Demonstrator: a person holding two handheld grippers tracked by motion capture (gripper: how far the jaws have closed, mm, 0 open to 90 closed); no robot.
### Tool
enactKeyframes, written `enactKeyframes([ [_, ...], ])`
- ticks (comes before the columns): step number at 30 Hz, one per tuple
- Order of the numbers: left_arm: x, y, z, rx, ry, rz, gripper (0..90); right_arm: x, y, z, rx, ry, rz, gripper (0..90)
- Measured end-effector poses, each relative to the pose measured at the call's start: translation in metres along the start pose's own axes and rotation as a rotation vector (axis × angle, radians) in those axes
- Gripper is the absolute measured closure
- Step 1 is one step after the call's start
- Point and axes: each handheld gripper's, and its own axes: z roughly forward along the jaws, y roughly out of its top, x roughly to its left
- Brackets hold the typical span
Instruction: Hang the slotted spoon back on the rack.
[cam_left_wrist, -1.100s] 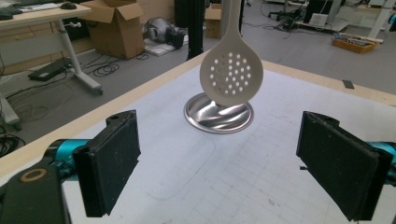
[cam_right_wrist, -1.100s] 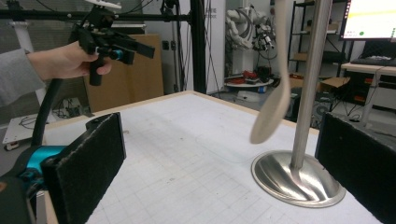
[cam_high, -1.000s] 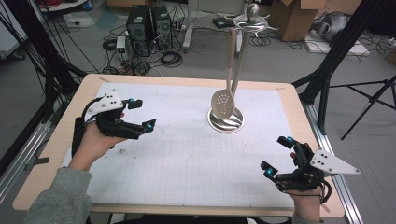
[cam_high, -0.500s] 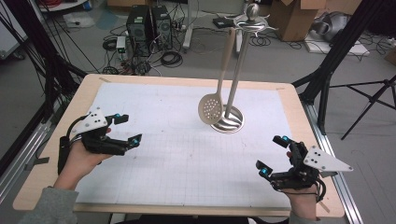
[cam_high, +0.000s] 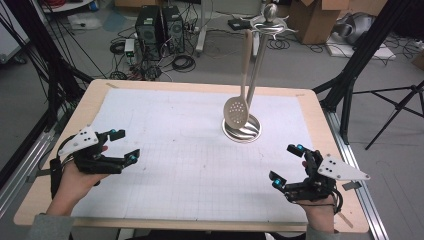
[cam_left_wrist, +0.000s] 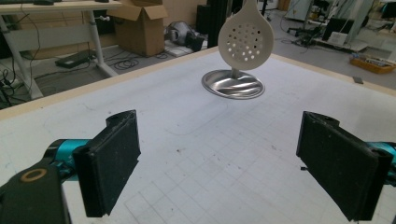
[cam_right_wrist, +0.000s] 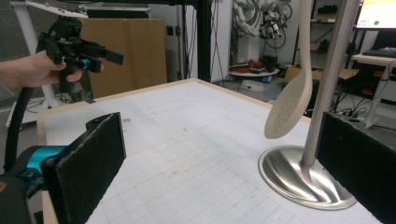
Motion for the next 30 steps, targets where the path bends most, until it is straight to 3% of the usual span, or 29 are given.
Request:
enactKeyframes([
  [5,-0.001,-0.008,-0.008,-0.007,0.022,0.009,13.8,0.000,0.000,0.004,0.004,0.008,-0.002,0.7],
  [11,-0.002,-0.014,-0.019,-0.033,0.033,-0.017,13.9,-0.002,-0.001,0.010,0.013,0.013,0.001,0.7],
  [15,-0.005,-0.018,-0.026,-0.042,0.051,-0.004,13.9,-0.003,-0.001,0.013,0.017,0.017,0.002,0.7],
  [26,-0.011,-0.034,-0.051,-0.063,0.119,0.006,13.5,-0.007,-0.001,0.020,0.018,0.019,-0.002,0.7],
  [28,-0.014,-0.038,-0.056,-0.056,0.162,0.032,13.4,-0.007,-0.001,0.022,0.019,0.018,-0.008,0.7],
  [30,-0.014,-0.040,-0.057,-0.059,0.164,0.031,13.4,-0.006,-0.001,0.023,0.025,0.022,0.001,0.7],
])
